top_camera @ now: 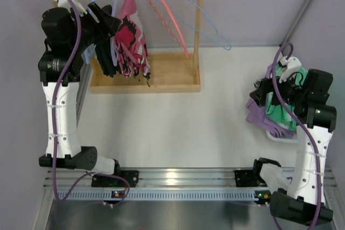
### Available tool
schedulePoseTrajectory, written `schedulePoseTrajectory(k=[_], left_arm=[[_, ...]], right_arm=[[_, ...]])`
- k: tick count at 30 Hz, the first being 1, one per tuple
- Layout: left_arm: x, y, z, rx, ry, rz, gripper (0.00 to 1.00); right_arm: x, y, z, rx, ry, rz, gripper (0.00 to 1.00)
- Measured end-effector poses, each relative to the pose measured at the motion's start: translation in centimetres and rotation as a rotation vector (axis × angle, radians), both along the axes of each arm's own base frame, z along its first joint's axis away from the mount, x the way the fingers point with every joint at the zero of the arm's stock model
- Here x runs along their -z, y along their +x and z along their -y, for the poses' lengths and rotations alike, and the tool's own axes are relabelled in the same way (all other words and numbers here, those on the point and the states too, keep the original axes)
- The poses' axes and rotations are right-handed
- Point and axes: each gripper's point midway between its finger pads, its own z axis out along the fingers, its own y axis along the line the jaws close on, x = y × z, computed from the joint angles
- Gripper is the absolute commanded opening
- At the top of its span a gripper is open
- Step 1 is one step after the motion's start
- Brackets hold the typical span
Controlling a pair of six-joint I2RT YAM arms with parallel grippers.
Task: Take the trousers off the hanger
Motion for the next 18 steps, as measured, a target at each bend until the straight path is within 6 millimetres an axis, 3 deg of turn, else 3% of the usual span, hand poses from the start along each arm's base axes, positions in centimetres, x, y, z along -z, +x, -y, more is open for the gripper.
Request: schedulePoseTrajectory(k=[9, 15, 18], left_arm=[[3.3, 1.8, 0.4, 0.019, -0.025, -0.087, 0.58], [3.0, 2.2, 2.0, 0.099, -0.090, -0.077, 0.47], [2.9, 2.5, 2.8, 0.138, -0.133, -0.066, 0.47]], right_arm=[[0.0, 0.0, 0.0, 0.000, 0.000, 0.000, 0.99], [0.0, 0.0, 0.0, 0.000, 0.000, 0.000, 0.99], [0.0, 0.0, 0.0, 0.000, 0.000, 0.000, 0.99]])
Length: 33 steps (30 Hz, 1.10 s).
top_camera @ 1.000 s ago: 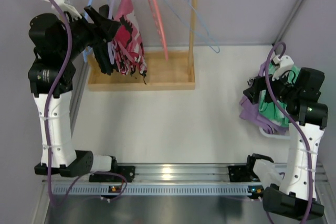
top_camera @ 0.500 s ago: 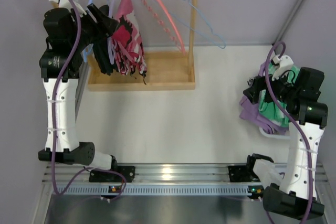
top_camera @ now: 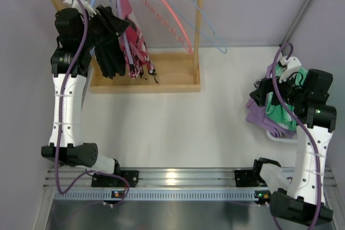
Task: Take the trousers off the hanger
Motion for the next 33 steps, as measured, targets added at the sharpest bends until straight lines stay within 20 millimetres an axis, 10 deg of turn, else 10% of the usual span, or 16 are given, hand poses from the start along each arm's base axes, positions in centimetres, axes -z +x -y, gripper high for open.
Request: schedulePoseTrajectory(k=[33], left_arm=[[0.2, 4.3, 2.5, 0.108, -0.337, 0.014, 0.37]], right_arm=[[0.1, 0.0, 0.1, 0.002, -0.004, -0.001, 1.00]])
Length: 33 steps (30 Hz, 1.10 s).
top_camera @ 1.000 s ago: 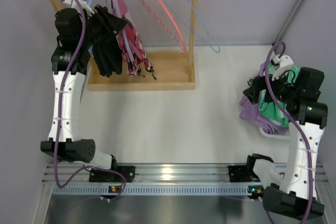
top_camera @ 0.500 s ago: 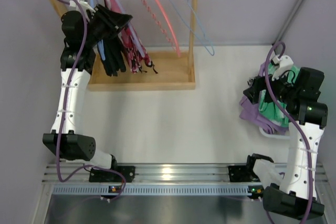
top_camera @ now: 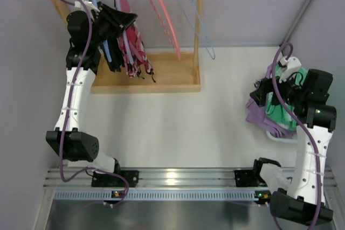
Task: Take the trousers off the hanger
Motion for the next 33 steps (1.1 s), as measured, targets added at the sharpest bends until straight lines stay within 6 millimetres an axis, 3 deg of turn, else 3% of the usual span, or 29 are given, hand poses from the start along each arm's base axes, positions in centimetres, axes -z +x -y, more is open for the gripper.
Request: schedulePoseTrajectory(k=[6, 11, 24, 33], left_arm=[[0.2, 0.2, 0.1, 0.005, -0.013, -0.002, 0.23], [0.4, -0.1, 0.4, 0.028, -0.025, -0.019, 0.01], [0.3, -0.4, 0.6, 0.041, -0.005, -0.015, 0.00], [-1.5, -1.3, 1.0, 0.077, -0.046, -0.006, 0.00]], right_arm=[[0.0, 0.0, 0.0, 0.000, 0.000, -0.001, 0.99], [0.1, 0.0, 0.0, 0.000, 0.001, -0.002, 0.99], [0.5, 0.0, 0.0, 0.000, 0.004, -0.013, 0.99], [0.5, 0.0, 0.0, 0.000, 0.006, -0.013, 0.99]])
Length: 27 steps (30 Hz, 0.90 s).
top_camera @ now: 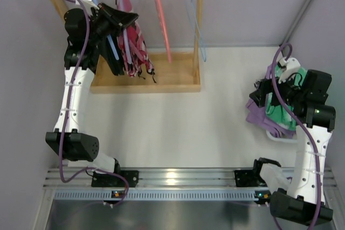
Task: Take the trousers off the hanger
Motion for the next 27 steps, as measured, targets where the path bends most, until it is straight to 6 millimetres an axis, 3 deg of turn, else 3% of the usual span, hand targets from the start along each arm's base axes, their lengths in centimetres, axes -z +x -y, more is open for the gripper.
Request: schedulePoseTrajectory(k=[8, 13, 20, 27], left_arm=[[-2.3, -0.6, 0.2, 0.008, -0.021, 0.077, 0.00], [-3.1, -2.2, 0.3, 0.008, -0.039, 0.091, 0.00], [-3.7, -7.7, 0.5, 0.022, -0.071, 0.103, 0.00], [-3.9, -12.9, 0.6, 0.049, -0.111, 0.129, 0.00]], right_arm=[[0.0, 0.0, 0.0, 0.000, 0.000, 0.001, 0.99], [-0.1, 0.1, 0.0, 0.004, 0.004, 0.004, 1.00], [-1.1, 0.1, -0.3, -0.003, 0.009, 0.049, 0.99], [-4.0, -0.2, -1.2, -0.034, 0.031, 0.171, 1.00]])
